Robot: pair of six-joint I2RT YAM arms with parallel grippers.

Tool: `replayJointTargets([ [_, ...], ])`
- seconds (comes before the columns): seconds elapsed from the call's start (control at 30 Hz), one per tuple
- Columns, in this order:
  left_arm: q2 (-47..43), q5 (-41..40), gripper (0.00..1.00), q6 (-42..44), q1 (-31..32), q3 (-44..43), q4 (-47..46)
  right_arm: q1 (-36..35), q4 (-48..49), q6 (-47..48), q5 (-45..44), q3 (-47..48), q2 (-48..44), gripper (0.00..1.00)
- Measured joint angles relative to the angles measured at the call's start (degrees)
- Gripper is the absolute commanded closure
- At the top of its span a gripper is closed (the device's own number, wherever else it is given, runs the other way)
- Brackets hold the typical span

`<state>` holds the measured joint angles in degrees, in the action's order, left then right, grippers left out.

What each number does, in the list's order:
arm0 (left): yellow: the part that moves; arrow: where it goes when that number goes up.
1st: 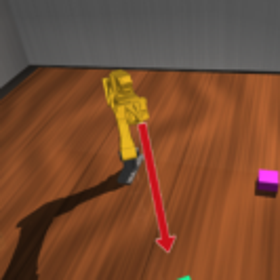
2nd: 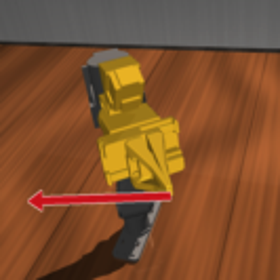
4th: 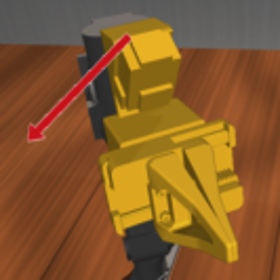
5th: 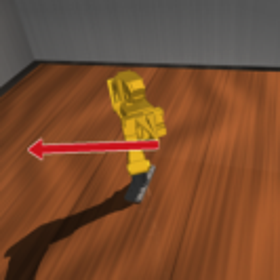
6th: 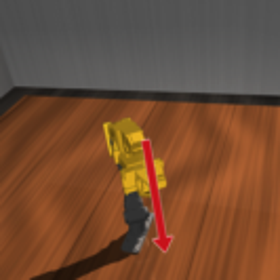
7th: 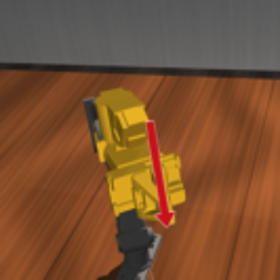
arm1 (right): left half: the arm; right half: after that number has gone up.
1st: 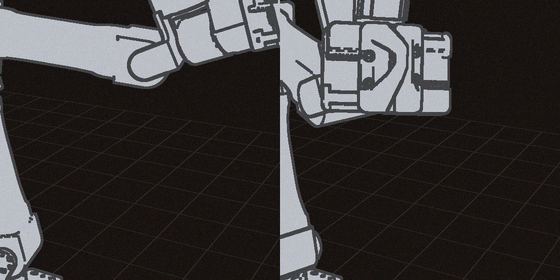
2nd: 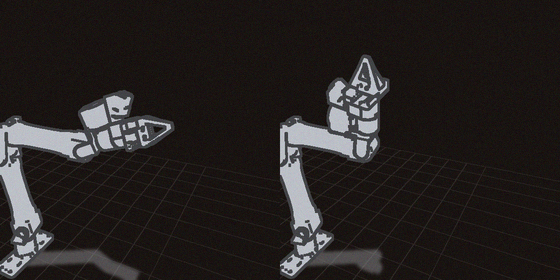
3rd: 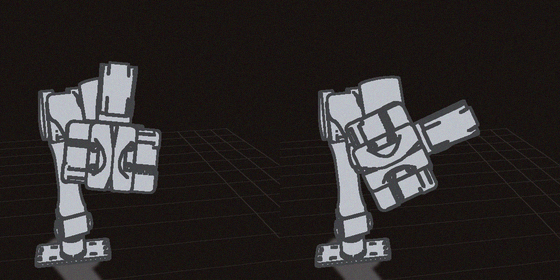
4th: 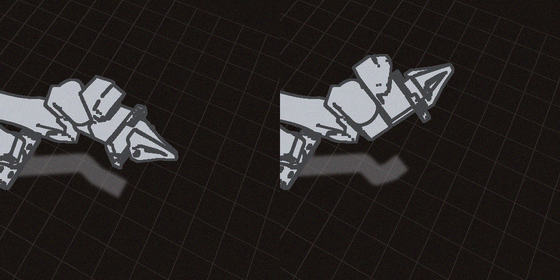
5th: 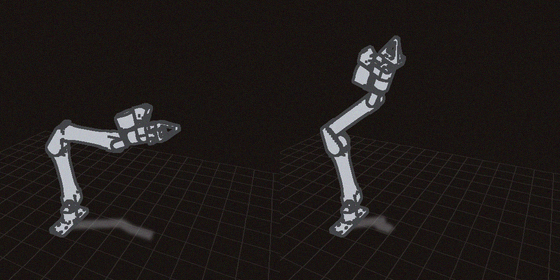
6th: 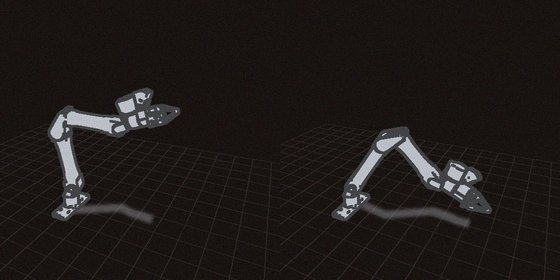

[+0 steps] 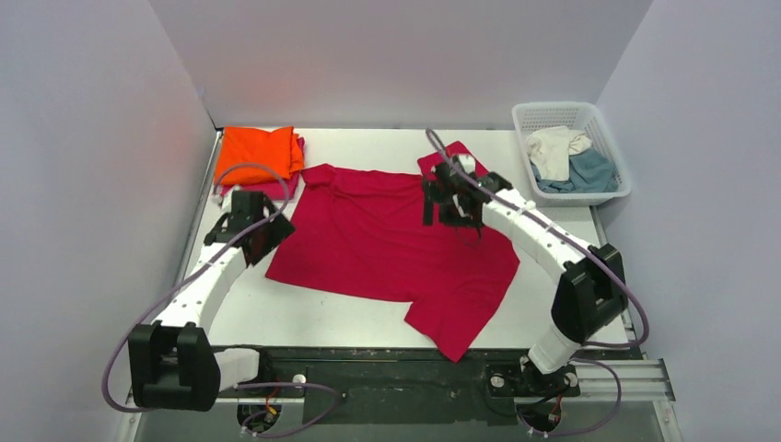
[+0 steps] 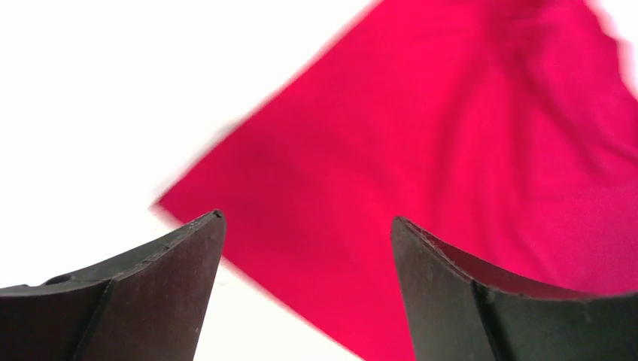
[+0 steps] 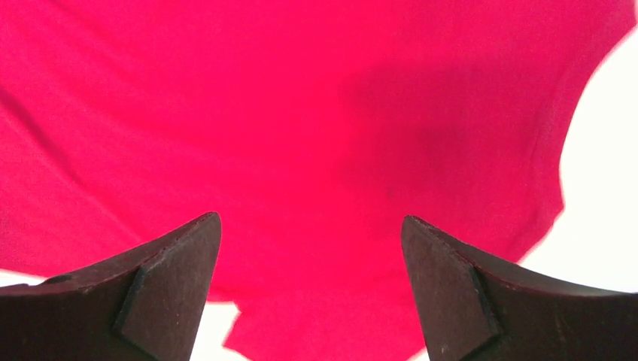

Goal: Fold and stack the t-shirts
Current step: Flatten out the tshirt

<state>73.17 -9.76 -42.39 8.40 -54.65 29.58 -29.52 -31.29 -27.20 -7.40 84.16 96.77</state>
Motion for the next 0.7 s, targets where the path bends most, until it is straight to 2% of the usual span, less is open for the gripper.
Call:
replayJointTargets([
  [0.1, -4.66, -0.42, 0.17, -3.87, -7.63, 12.48, 0.33, -6.69, -0.48, -4.02, -2.49, -13.92, -6.80, 0.17],
  [0.2, -4.61, 0.33, 0.24, -6.47, -12.33, 19.65, -0.11, -14.53, -0.31, -8.81, -3.80, -24.65, -12.90, 0.20],
  [0.33, -1.99, 1.88, 0.32, -7.67, -14.95, 21.35, -3.23, -25.20, -0.87, -15.87, -3.91, -36.33, -22.29, 0.26],
  [0.37, -1.29, 2.12, 0.33, -7.78, -15.23, 21.27, -4.33, -26.58, -1.14, -17.11, -3.98, -37.68, -23.58, 0.27],
  [0.5, 1.22, 3.06, 0.46, -8.31, -15.76, 20.98, -10.08, -32.94, -2.32, -21.99, -5.01, -41.24, -26.40, 0.32],
  [0.57, 2.49, 3.50, 0.55, -8.44, -15.76, 20.90, -12.35, -35.56, -2.58, -23.91, -5.29, -42.01, -26.51, 0.33],
  [0.63, 3.74, 4.04, 0.69, -8.46, -15.76, 20.87, -14.49, -37.38, -2.71, -25.27, -5.20, -42.80, -26.53, 0.34],
  [0.7, 5.14, 4.55, 0.98, -8.50, -15.76, 20.65, -16.22, -38.91, -2.89, -26.51, -5.07, -43.58, -26.49, 0.35],
])
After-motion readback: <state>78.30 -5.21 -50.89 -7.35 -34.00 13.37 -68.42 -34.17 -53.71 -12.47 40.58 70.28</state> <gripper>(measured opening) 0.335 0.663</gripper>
